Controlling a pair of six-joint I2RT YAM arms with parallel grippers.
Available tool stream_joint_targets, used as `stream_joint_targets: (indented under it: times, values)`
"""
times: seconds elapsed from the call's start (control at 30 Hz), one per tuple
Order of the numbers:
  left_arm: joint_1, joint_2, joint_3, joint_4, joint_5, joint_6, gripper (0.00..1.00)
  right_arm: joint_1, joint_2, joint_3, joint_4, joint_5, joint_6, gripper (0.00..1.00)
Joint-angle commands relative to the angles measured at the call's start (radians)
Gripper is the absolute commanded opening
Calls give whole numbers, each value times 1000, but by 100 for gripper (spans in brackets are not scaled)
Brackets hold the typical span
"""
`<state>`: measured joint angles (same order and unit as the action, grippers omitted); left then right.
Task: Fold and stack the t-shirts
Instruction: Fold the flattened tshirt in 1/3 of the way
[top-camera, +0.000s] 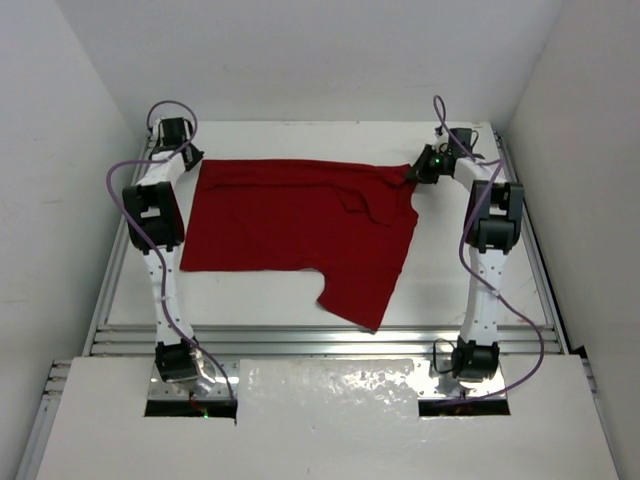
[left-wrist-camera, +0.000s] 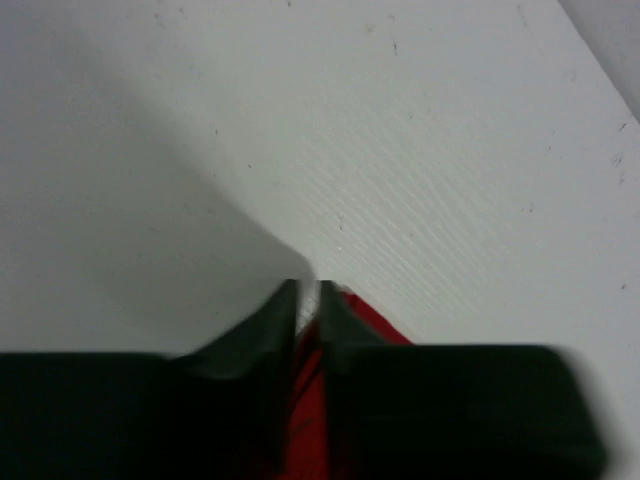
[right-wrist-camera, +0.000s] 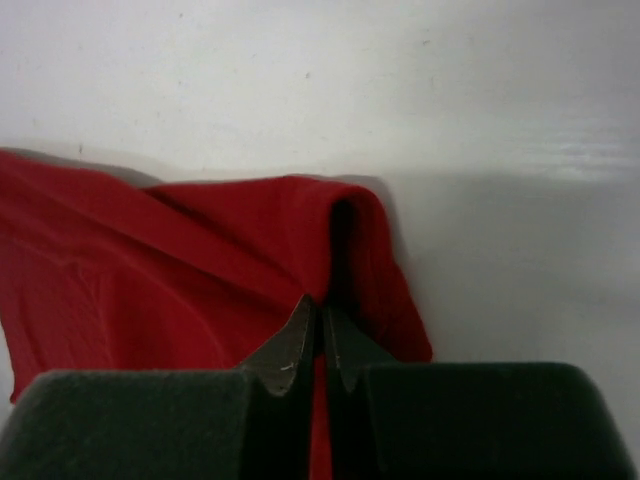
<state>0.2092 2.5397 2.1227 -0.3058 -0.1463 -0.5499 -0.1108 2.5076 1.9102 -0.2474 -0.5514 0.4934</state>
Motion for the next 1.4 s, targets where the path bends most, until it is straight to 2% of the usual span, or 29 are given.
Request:
stream_joint_targets:
  times: [0.0,0.03,0.07,0.1,0.13,0.17,0.2,0.3,0.33,0.37,0.4,0.43,0.53,0.57,0.63,0.67,0.73,0.83,0.9,0.93,1.17,1.23,1.37]
  values:
    - [21,-4,63,16,-13,7,21,-15,-102,15,24,108,4,8]
    - [19,-7,72,-2,-16,7,32,-13,-93,42,5,116,-3,10]
    - [19,-12,88,-6,-13,10,45,-13,-81,125,-45,120,-12,18]
    - [21,-30,100,-12,-10,13,65,-15,-69,166,-71,122,-30,29]
    - [19,-44,114,-28,-6,22,73,-13,-61,206,-91,123,-38,38]
    - [19,-74,143,-35,-1,30,96,-13,-69,245,-108,122,-47,50]
    - [16,-94,160,-47,-1,36,99,-13,-85,248,-107,126,-52,56]
    - [3,-189,189,-96,-16,57,100,-1,-191,201,-92,130,-67,63]
    - [-4,-244,169,-104,-59,57,100,19,-254,147,-87,140,-82,70]
    - [-13,-272,146,-114,-93,48,100,19,-286,118,-92,156,-90,70]
    - [-27,-301,116,-148,-166,26,100,46,-315,89,-98,178,-98,88]
    - [-30,-324,83,-174,-177,-54,100,65,-372,55,-104,224,-105,89]
    - [-34,-374,-15,-340,-153,-232,99,155,-461,-118,-104,284,-131,89]
    - [-37,-386,-61,-366,-141,-249,99,195,-527,-229,-64,338,-141,89]
    - [-71,-398,-128,-397,-131,-255,97,229,-582,-368,-6,372,-142,88]
    - [-85,-410,-147,-401,-140,-252,91,253,-620,-402,9,370,-141,87]
    - [-126,-420,-214,-394,-162,-245,90,267,-651,-495,51,354,-135,84]
    - [-137,-388,-221,-397,-161,-252,89,269,-723,-623,126,323,-99,81]
    - [-137,-362,-199,-418,-162,-249,77,269,-766,-666,138,311,-102,79]
    - [-137,-351,-184,-421,-157,-251,75,269,-774,-680,138,317,-107,79]
    - [-142,-253,-141,-461,-170,-255,74,269,-790,-775,183,263,-90,78]
    - [-140,-233,-136,-457,-185,-260,69,269,-797,-790,197,251,-87,78]
    - [-134,-191,-95,-437,-200,-254,69,269,-805,-789,189,249,-102,78]
